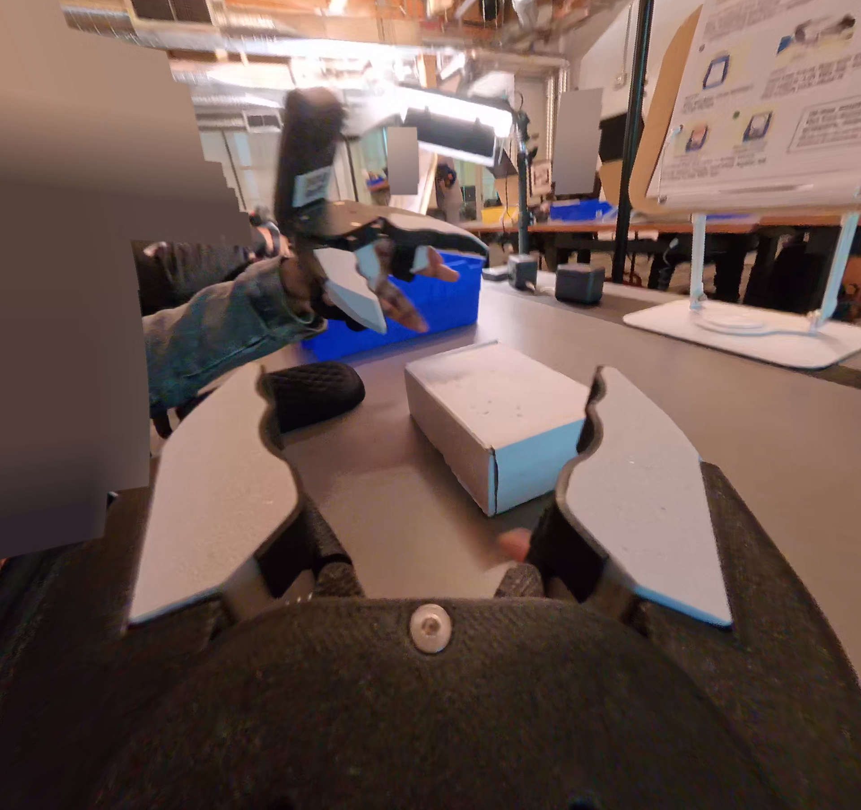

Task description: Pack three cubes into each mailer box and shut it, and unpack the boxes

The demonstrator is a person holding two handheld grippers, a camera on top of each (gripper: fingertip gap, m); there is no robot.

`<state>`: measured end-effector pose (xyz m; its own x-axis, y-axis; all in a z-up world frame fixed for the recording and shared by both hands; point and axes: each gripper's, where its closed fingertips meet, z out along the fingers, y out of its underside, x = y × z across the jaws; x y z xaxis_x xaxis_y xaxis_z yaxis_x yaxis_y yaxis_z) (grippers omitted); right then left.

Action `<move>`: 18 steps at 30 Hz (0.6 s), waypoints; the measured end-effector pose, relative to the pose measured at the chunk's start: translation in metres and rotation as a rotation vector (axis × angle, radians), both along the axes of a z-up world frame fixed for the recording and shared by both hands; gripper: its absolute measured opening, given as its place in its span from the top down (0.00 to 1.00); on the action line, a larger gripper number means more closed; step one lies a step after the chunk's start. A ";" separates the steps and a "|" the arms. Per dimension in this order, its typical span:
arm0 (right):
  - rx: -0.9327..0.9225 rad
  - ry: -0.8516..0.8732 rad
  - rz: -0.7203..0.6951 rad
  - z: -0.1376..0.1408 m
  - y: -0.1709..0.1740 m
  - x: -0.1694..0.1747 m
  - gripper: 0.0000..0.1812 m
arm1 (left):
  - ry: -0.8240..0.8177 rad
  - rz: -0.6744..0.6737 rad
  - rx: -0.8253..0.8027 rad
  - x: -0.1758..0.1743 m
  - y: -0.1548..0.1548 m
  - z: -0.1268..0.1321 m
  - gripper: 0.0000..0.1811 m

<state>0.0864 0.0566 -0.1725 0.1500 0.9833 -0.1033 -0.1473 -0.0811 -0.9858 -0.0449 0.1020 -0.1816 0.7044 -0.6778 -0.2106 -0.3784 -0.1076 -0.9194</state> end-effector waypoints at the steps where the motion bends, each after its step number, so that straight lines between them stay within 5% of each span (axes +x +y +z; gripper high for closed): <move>1: -0.037 -0.051 0.007 -0.003 0.003 -0.004 0.39 | -0.048 0.021 0.079 -0.010 -0.003 0.004 0.25; 2: -0.095 -0.130 0.010 -0.009 0.009 -0.008 0.47 | -0.081 0.029 0.137 -0.019 -0.006 0.004 0.29; 4: -0.189 -0.306 0.008 -0.020 0.020 -0.017 0.46 | -0.141 0.045 0.116 -0.032 -0.012 -0.010 0.41; 11: -0.208 -0.646 0.003 -0.085 0.035 -0.029 0.48 | -0.019 0.031 -0.127 -0.032 -0.027 -0.063 0.44; 18: -0.136 -0.759 0.017 -0.101 0.029 -0.031 0.56 | 0.077 -0.024 -0.308 -0.027 -0.042 -0.090 0.47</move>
<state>0.0554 0.0853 -0.2734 0.2128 0.9722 -0.0982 0.5678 -0.2048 -0.7973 -0.0718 0.0597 -0.2720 0.6777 -0.7339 -0.0450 -0.4512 -0.3667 -0.8136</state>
